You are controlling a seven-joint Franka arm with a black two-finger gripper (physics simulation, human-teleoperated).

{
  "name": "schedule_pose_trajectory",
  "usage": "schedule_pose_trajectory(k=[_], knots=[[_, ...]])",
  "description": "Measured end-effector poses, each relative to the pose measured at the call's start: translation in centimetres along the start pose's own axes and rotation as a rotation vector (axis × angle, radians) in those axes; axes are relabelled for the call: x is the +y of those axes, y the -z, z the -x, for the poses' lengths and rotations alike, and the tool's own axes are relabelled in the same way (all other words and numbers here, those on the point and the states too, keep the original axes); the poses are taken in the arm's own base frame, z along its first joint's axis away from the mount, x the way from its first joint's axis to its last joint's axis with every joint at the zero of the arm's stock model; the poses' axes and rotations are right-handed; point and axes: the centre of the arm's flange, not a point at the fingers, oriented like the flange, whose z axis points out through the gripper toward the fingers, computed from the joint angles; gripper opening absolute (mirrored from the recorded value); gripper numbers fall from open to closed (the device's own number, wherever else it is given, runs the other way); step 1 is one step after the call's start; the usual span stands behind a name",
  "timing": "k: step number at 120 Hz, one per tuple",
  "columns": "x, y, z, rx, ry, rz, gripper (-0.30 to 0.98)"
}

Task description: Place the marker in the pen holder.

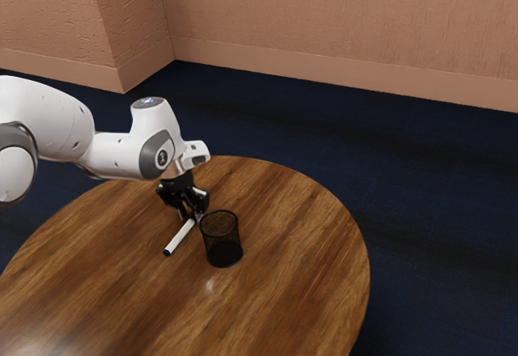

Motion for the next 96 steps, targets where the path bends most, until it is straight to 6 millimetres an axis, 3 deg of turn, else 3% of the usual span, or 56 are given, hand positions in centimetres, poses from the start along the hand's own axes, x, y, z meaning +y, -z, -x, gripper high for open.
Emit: schedule_pose_trajectory(k=[73,96], knots=[[0.3,0.1,-0.1,0.012,0.02,0.009,-0.03],[1.1,5.7,0.7,0.078,0.019,0.008,-0.07]])
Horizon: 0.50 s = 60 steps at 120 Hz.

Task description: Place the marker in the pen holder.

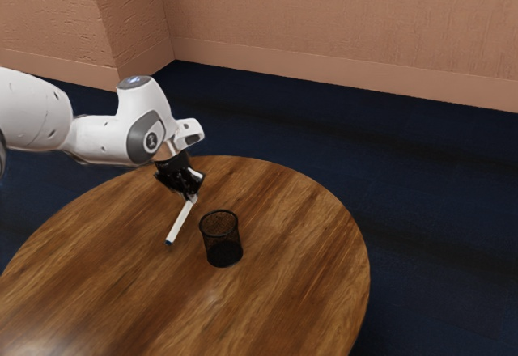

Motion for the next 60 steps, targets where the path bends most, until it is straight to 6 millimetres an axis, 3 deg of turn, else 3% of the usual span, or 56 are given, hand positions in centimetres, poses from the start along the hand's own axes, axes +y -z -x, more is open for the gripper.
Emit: schedule_pose_trajectory(k=[12,28,41,60], knots=[[1.3,5.2,1.5,0.059,-0.018,0.003,-0.08],[7.1,12.2,2.9,0.161,-0.14,-0.021,-0.09],[11.0,12.9,3.6,0.174,-0.201,-0.024,-0.09],[13.5,13.2,4.0,0.186,-0.219,-0.024,-0.1]])
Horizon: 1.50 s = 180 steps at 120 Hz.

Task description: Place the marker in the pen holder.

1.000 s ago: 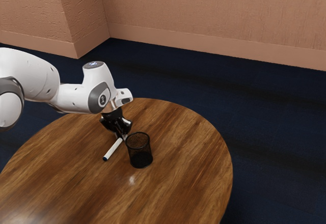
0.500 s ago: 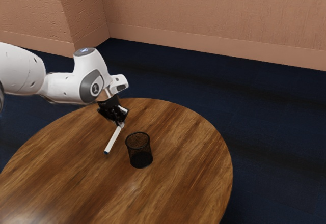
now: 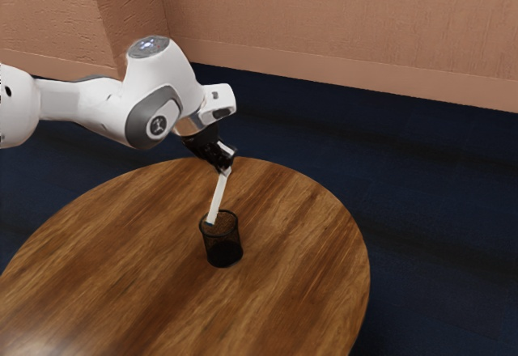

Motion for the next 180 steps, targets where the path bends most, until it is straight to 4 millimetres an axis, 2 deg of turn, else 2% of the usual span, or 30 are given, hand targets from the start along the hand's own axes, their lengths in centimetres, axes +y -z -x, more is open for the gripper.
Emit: schedule_pose_trajectory(k=[21,52,76,96,111,141,164,180], knots=[[1.4,-1.1,0.4,-0.018,0.009,0.0,-0.1],[0.2,-2.0,0.5,-0.031,0.065,-0.011,-0.1],[0.0,-3.2,-1.3,-0.02,0.085,-0.019,-0.1],[-1.0,-4.2,-1.9,-0.023,0.113,-0.029,-0.1],[-1.1,-4.6,-1.6,-0.03,0.126,-0.03,-0.1],[-0.7,-6.6,0.1,-0.066,0.159,-0.025,-0.09],[-0.7,-6.5,0.2,-0.064,0.169,-0.015,0.31],[-0.5,-6.2,0.1,-0.06,0.163,-0.011,0.49]])
